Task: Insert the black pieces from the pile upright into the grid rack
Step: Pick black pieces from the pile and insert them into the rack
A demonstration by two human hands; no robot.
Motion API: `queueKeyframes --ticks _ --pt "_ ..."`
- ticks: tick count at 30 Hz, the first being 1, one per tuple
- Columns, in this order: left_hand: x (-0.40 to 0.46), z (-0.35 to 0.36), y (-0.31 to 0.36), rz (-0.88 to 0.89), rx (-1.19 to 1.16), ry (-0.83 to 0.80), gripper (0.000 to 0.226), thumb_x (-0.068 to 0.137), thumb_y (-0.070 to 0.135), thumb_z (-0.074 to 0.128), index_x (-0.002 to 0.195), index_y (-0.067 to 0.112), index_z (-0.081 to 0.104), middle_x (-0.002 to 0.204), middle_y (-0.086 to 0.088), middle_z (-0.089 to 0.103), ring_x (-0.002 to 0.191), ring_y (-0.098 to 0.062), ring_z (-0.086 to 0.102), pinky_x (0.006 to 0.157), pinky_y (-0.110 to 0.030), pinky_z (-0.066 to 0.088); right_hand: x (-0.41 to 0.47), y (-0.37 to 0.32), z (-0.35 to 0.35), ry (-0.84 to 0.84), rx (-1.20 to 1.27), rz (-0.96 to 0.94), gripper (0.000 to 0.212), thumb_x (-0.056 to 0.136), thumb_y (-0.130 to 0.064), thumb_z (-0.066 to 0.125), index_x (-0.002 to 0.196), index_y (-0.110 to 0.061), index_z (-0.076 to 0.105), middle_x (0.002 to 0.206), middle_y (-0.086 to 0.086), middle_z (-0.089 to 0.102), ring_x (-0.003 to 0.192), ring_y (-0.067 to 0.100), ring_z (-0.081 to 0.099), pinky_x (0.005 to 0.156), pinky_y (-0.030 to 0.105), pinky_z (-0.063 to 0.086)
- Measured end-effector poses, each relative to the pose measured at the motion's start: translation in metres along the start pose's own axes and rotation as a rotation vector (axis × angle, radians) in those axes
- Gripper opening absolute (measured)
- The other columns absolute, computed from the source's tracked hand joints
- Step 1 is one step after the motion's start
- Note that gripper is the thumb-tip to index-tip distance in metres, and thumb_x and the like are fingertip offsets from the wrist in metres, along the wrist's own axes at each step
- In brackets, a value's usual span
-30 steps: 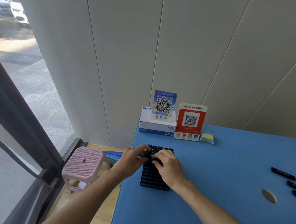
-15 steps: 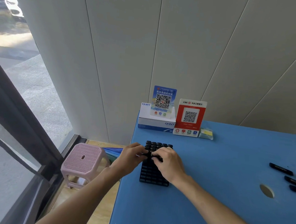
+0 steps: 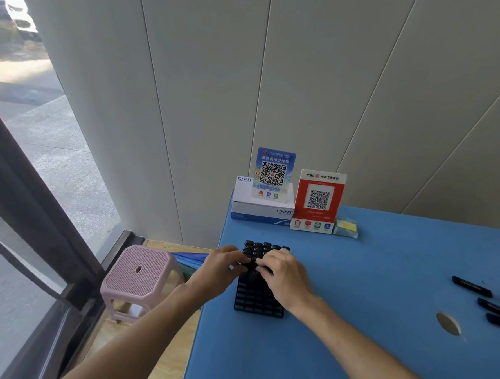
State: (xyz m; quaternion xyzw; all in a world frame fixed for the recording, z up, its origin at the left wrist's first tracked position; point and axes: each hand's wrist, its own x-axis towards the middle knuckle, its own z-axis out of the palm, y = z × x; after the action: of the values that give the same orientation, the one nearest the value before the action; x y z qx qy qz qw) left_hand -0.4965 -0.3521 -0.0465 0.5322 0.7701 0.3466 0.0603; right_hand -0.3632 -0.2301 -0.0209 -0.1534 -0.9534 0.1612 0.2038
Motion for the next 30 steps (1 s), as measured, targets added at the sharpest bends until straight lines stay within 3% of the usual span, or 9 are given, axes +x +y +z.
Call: queueKeyframes --ticks 3,14,20,25,30 --pt "0.000 0.000 0.001 -0.013 0.000 -0.012 0.022 0.085 0.010 0.066 0.106 0.010 0.068 0.097 -0.003 0.061 0.079 -0.012 0.060 0.074 -0.026 0.052 -0.001 0.000 0.000 0.033 -0.047 -0.057 0.017 0.065 -0.013 0.084 0.077 -0.016 0.072 0.073 -0.006 0.066 0.066 0.015 0.057 0.049 0.024 0.049" --pt "-0.002 0.000 0.000 -0.036 -0.007 -0.010 0.022 0.085 0.011 0.066 0.107 0.013 0.068 0.098 -0.001 0.061 0.078 -0.009 0.059 0.073 -0.024 0.052 -0.003 -0.003 0.003 0.043 -0.026 -0.068 0.018 0.065 -0.009 0.083 0.080 -0.014 0.073 0.074 -0.004 0.067 0.067 0.016 0.059 0.052 0.024 0.050" --pt "-0.001 0.001 0.001 -0.034 -0.004 -0.011 0.022 0.086 0.012 0.065 0.107 0.014 0.068 0.098 0.000 0.061 0.077 -0.008 0.059 0.073 -0.023 0.051 -0.005 -0.005 0.006 -0.021 0.008 -0.062 0.002 0.083 -0.012 0.067 0.085 -0.013 0.067 0.082 -0.004 0.066 0.074 0.019 0.057 0.055 0.024 0.042" --pt "-0.002 0.001 0.002 -0.040 0.000 -0.009 0.021 0.086 0.012 0.064 0.107 0.016 0.069 0.098 0.000 0.061 0.076 -0.006 0.057 0.070 -0.015 0.047 -0.004 -0.006 0.010 -0.027 0.107 0.016 0.004 0.086 -0.014 0.064 0.087 -0.013 0.067 0.087 -0.004 0.067 0.082 0.017 0.057 0.065 0.025 0.045" --pt "-0.004 -0.001 0.003 -0.052 0.004 -0.003 0.022 0.087 0.012 0.063 0.108 0.017 0.068 0.097 0.002 0.061 0.076 -0.004 0.056 0.069 -0.009 0.042 -0.003 -0.006 0.012 0.060 0.037 -0.030 0.009 0.076 -0.007 0.074 0.081 -0.012 0.069 0.082 -0.002 0.068 0.073 0.019 0.060 0.055 0.028 0.051"
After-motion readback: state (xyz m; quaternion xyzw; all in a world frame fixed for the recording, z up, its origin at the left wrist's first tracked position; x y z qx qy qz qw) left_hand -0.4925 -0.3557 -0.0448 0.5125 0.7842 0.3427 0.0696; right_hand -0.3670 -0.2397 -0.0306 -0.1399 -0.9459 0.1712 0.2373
